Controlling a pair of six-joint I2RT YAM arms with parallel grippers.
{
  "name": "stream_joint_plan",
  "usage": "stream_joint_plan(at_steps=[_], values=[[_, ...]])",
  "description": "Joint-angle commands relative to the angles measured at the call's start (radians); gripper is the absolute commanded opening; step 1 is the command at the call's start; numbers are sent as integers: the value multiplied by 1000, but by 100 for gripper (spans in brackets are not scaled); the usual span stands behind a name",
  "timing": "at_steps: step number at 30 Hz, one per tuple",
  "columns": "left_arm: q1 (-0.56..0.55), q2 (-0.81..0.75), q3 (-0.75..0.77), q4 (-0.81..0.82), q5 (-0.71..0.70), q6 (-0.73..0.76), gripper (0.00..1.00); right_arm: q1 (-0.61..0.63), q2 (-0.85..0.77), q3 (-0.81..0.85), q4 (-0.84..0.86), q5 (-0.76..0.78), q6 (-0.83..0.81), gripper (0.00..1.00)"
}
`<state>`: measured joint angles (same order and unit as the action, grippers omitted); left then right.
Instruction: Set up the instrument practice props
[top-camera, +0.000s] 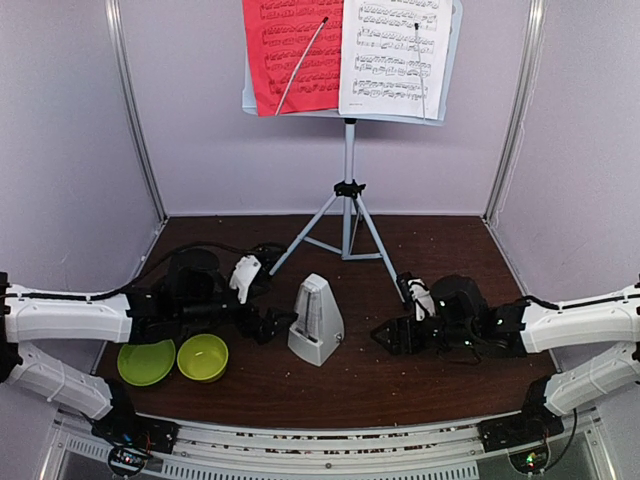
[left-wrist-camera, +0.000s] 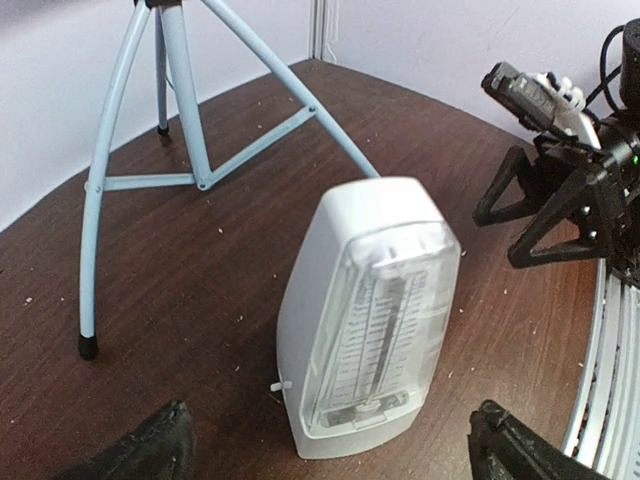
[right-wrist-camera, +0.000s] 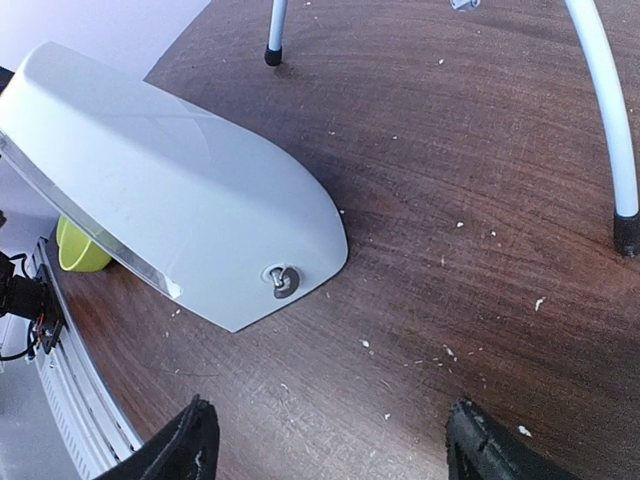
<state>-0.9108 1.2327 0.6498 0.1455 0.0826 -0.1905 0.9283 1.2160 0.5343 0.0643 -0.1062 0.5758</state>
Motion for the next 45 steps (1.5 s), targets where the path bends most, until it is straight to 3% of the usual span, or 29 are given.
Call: stream_joint_plan(at_steps=[1,13,24,34,38,41,45], values=[[-61,-18,32,-4,-136,-51,98,12,28,0,55,21,11,78],[-114,186,185,-6,-231,-115,96,49,127,115,50,28,-3,78],[-115,294,274,0,-210,-111,79,48,95,289,-51,76,-52,81],[-115,314,239,133,48,49,49,39,84,382,-120,105,5,82],[-115,323,242,182,160,98,42,37,64,374,-106,86,48,82],[-116,329,261,141,136,132,47,38,69,369,-91,51,72,81],[-115,300,272,90,87,146,70,38,63,351,-61,13,104,81]])
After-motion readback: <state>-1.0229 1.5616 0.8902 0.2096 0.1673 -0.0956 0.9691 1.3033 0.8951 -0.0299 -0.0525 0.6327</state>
